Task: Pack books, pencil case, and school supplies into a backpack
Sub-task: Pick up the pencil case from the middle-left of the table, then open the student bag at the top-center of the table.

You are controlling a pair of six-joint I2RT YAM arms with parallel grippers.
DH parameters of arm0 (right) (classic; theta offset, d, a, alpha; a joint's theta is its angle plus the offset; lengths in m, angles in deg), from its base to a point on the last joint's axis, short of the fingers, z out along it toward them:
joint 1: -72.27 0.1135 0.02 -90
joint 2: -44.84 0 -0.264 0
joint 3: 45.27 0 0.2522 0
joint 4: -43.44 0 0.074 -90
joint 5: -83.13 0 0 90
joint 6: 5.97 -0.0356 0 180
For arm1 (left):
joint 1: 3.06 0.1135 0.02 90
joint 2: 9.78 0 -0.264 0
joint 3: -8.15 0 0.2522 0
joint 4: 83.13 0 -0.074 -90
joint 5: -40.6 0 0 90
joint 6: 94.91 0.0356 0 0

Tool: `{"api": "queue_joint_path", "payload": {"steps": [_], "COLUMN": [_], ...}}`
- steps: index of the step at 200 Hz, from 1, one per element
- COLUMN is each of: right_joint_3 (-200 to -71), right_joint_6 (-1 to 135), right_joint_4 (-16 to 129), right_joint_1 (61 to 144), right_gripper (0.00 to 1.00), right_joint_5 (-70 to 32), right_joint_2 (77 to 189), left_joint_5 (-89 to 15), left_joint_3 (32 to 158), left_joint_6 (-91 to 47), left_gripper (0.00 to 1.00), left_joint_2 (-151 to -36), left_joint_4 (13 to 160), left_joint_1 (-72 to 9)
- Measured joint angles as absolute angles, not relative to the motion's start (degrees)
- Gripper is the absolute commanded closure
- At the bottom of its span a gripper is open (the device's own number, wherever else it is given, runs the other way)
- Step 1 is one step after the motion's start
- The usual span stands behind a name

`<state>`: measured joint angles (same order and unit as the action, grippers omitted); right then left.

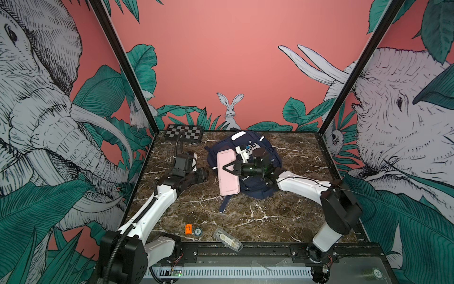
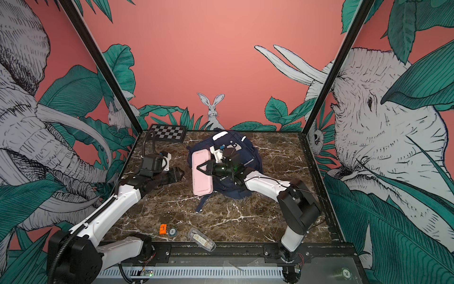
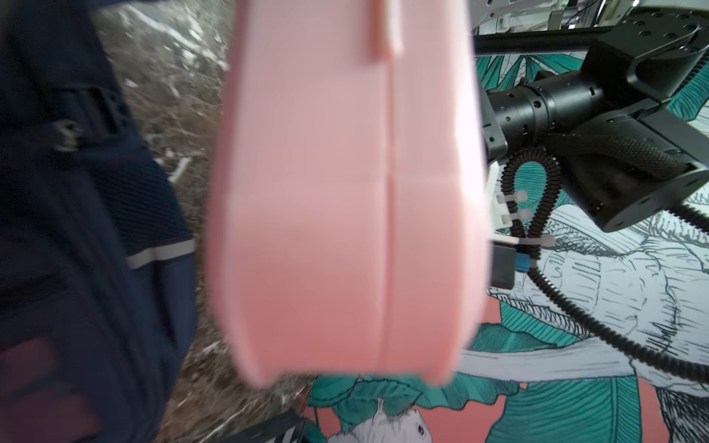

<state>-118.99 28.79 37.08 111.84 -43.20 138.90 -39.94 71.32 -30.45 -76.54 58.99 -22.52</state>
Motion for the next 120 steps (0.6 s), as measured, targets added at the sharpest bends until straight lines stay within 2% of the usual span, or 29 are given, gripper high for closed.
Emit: {"api": "queue_joint_path", "payload": {"steps": [34, 83, 120], "right_joint_3": [-109.07, -99.95, -94.88], "right_joint_6": [30.42, 32.22, 32.24], "right_joint_4": [44.25, 56.31, 61.91], "right_joint_1": [103.34, 89.20, 81.05], "right_gripper": [0.96, 0.97, 0.97], "right_joint_5": [-41.15, -38.02, -37.46], "right_joint_2": [125.96, 106.71, 98.47], "left_joint_5": [-44.69, -50.35, -51.64], "left_joint_3": [80.22, 95.65, 106.71], "left_joint_6": [-25.91, -18.48, -12.57], "left_gripper": [0.31, 0.39, 0.43], "left_joint_2": [-84.17, -99.56, -110.40], "left_joint_4": [56.98, 53.72, 50.99], "left_joint_1": [-33.72, -47.16, -53.04]}}
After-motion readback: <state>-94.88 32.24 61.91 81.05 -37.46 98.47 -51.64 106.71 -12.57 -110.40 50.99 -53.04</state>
